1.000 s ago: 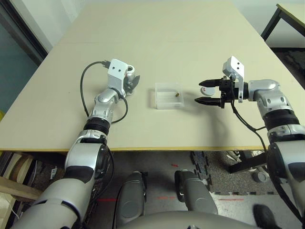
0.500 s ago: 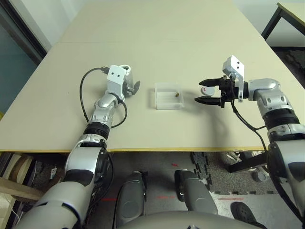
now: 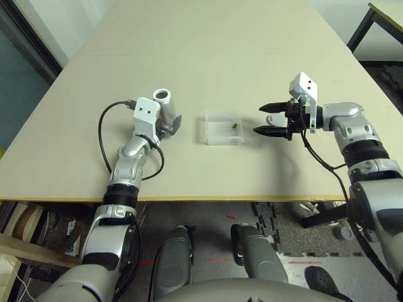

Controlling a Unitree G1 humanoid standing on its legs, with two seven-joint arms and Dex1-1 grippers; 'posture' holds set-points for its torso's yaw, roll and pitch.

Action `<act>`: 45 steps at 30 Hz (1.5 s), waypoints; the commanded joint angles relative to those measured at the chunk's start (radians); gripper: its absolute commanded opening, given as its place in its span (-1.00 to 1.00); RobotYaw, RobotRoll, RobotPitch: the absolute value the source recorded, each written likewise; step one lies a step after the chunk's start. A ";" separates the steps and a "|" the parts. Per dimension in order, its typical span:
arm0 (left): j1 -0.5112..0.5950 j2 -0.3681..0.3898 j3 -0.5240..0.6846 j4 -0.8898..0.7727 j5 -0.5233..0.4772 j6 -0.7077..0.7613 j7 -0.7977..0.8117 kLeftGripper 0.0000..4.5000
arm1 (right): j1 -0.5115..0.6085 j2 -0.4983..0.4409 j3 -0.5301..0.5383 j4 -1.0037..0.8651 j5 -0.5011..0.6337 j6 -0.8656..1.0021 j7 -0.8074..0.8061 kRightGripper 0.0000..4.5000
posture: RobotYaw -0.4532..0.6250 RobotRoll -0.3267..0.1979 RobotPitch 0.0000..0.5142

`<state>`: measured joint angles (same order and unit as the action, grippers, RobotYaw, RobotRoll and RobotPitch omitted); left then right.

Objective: Pour the medicine from the bottle into the box.

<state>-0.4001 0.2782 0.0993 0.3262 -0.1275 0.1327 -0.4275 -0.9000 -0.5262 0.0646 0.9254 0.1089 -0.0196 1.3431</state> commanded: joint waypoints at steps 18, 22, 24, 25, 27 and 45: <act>0.172 0.251 0.303 -0.422 -0.379 0.409 -0.088 0.99 | 0.048 -0.082 -0.239 0.024 0.140 0.149 -0.189 1.00 | -0.05 0.25 -0.41; 0.087 0.335 0.341 -0.262 -0.352 0.383 -0.092 0.99 | 0.064 -0.102 -0.297 0.026 0.157 0.151 -0.297 1.00 | -0.07 0.25 -0.38; 0.047 0.363 0.345 -0.184 -0.339 0.358 -0.093 0.99 | 0.073 -0.106 -0.317 0.027 0.162 0.145 -0.347 1.00 | -0.08 0.25 -0.37; 0.020 0.377 0.346 -0.132 -0.328 0.341 -0.090 0.99 | 0.082 -0.107 -0.329 0.027 0.163 0.138 -0.374 1.00 | -0.10 0.25 -0.35; -0.026 0.400 0.345 -0.031 -0.304 0.300 -0.088 0.99 | 0.098 -0.108 -0.354 0.024 0.166 0.125 -0.432 1.00 | -0.11 0.25 -0.32; -0.261 0.484 0.308 0.493 -0.185 0.048 -0.104 0.99 | 0.230 -0.132 -0.474 0.010 0.200 0.033 -0.688 1.00 | -0.25 0.25 -0.17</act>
<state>-0.6574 0.7341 0.4124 0.7778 -0.3325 0.1983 -0.5244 -0.6909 -0.6536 -0.3987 0.9468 0.2978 0.0238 0.6616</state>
